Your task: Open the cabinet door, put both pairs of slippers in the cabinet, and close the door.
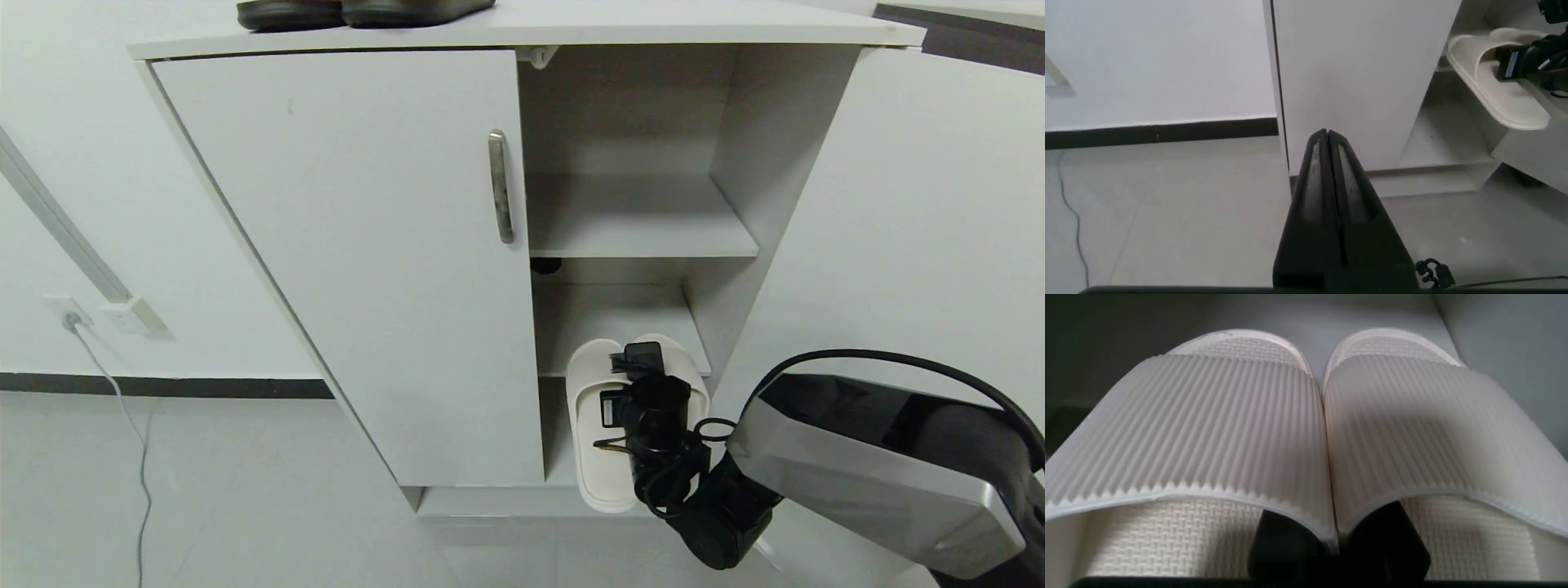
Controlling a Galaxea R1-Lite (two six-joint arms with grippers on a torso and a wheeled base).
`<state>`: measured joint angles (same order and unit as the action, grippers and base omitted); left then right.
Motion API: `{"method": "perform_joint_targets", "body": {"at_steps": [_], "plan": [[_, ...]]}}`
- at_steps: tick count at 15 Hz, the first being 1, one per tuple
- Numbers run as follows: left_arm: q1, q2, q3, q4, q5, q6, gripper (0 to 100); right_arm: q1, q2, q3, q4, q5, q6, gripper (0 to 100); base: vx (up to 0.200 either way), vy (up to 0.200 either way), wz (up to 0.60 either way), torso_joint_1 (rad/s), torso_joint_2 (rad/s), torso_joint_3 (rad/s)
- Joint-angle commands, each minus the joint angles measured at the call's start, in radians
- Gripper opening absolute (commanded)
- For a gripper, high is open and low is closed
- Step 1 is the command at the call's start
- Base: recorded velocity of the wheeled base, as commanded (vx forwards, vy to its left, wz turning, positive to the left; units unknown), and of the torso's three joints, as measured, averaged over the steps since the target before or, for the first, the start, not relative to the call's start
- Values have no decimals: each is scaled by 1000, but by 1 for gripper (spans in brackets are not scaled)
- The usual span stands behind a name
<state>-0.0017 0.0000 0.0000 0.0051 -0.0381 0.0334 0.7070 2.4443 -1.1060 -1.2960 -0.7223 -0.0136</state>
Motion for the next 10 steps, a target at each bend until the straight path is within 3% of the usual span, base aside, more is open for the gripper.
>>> {"method": "perform_joint_targets", "body": {"at_steps": [1,4,10], "plan": [[0,2,0,-1,0,0,0,0,2,0,-2,0,0,0,200,0,0,7,2,2],[0,2,0,-1,0,-3,0,0,9,0,-9,3,1,0,200,0,0,4,2,2],[0,2,-2,-1,0,-4,0,-44,36,-40,-16,47,3,0,0,0,0,0,0,0]]}}
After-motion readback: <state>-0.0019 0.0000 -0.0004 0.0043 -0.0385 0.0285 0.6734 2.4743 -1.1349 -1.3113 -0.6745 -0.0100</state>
